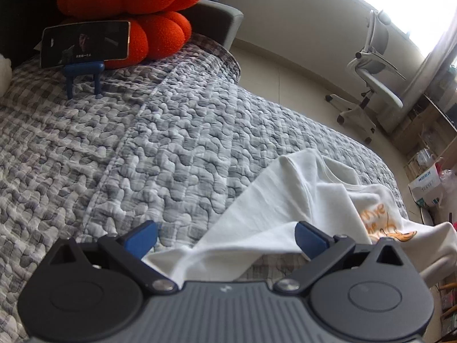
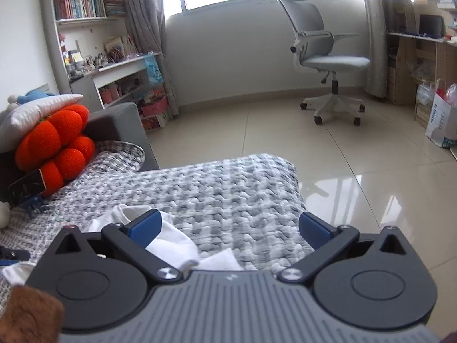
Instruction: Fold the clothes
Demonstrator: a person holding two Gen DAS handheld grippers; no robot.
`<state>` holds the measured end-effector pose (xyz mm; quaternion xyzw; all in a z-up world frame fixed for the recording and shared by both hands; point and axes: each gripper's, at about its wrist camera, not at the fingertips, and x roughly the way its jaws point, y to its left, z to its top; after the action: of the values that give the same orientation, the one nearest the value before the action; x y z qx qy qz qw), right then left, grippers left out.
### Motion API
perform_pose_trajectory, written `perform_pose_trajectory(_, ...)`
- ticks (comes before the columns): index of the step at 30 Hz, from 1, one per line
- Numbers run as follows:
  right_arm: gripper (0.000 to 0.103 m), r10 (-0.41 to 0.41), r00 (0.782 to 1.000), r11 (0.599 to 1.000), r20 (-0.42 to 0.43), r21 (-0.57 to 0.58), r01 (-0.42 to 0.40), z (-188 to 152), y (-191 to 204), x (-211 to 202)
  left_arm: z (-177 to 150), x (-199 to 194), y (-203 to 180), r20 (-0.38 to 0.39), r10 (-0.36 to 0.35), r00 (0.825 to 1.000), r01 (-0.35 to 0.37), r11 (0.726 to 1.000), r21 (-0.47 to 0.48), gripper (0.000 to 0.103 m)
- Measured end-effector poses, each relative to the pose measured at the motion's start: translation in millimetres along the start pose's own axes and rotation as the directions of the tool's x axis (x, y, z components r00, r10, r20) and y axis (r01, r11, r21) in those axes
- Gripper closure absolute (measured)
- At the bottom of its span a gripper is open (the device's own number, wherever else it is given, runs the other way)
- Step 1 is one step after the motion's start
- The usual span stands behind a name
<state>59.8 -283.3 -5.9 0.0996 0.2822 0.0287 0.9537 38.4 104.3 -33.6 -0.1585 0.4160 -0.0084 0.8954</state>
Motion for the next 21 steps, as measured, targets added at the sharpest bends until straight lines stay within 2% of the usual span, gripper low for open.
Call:
perform_pose_trajectory(3,0.005,0.070,0.994,0.998,-0.089,0.008,-0.069,-6.5,-3.7,25.4,-3.3,20.4,-2.3,-0.069,-0.029,0.997,0.030,0.999,0.013,0.001)
perform_pose_trajectory(5,0.011,0.156,0.975,0.988,-0.159,0.024,-0.154,-12.9,0.2,39.7,-8.5,32.8,-10.5,-0.095,-0.024,0.995,0.028,0.999,0.041,0.001)
perform_pose_trajectory(6,0.018,0.187,0.963,0.982,-0.193,0.026,-0.186,-16.9,3.1,45.2,-10.9,37.9,-15.0,-0.099,-0.012,0.995,0.018,0.998,0.055,0.001)
perform_pose_trajectory(7,0.022,0.213,0.950,0.977,-0.227,0.026,-0.213,-21.0,6.4,50.2,-13.0,40.4,-18.1,-0.087,0.005,0.996,0.000,0.998,0.062,0.001)
perform_pose_trajectory(8,0.032,0.239,0.935,0.970,-0.260,0.026,-0.241,-25.2,9.7,55.1,-14.0,41.4,-19.5,-0.074,0.014,0.997,-0.010,0.998,0.061,0.001)
perform_pose_trajectory(9,0.045,0.241,0.931,0.969,-0.274,0.008,-0.248,-28.3,12.4,55.1,-15.1,42.3,-20.8,-0.060,0.023,0.998,-0.020,0.998,0.060,0.002)
perform_pose_trajectory(10,0.052,0.235,0.930,0.968,-0.282,-0.016,-0.249,-31.0,15.1,53.3,-16.1,43.0,-22.4,-0.047,0.036,0.998,-0.032,0.997,0.065,0.004)
perform_pose_trajectory(11,0.064,0.228,0.930,0.967,-0.288,-0.041,-0.250,-33.7,17.7,51.5,-16.8,42.2,-24.8,-0.034,0.060,0.998,-0.057,0.994,0.095,0.010)
perform_pose_trajectory(12,0.077,0.221,0.929,0.966,-0.295,-0.066,-0.251,-36.4,20.3,49.8,-17.5,41.4,-27.2,-0.020,0.084,0.996,-0.081,0.989,0.124,0.026)
perform_pose_trajectory(13,0.083,0.215,0.933,0.965,-0.288,-0.082,-0.247,-36.3,22.2,46.7,-17.8,40.3,-29.1,-0.005,0.106,0.994,-0.104,0.983,0.150,0.048)
perform_pose_trajectory(14,0.084,0.203,0.940,0.966,-0.273,-0.099,-0.238,-34.5,24.5,42.8,-16.4,37.8,-28.7,0.008,0.114,0.993,-0.114,0.979,0.167,0.061)
perform_pose_trajectory(15,0.086,0.185,0.951,0.966,-0.248,-0.129,-0.222,-31.8,27.1,37.5,-13.5,35.5,-26.5,0.008,0.104,0.995,-0.104,0.980,0.170,0.089)
perform_pose_trajectory(16,0.087,0.162,0.963,0.964,-0.215,-0.174,-0.201,-29.0,30.9,31.8,-8.0,32.9,-22.5,0.006,0.091,0.996,-0.090,0.984,0.153,0.095)
perform_pose_trajectory(18,0.089,0.128,0.980,0.953,-0.151,-0.254,-0.163,-20.3,41.0,16.8,5.0,23.4,-14.2,0.036,0.078,0.996,-0.082,0.989,0.119,0.095)
perform_pose_trajectory(21,0.090,0.108,0.993,0.924,-0.040,-0.365,-0.115,-5.1,58.8,-11.0,23.5,-1.3,-10.4,0.116,0.065,0.991,-0.079,0.990,0.116,0.095)
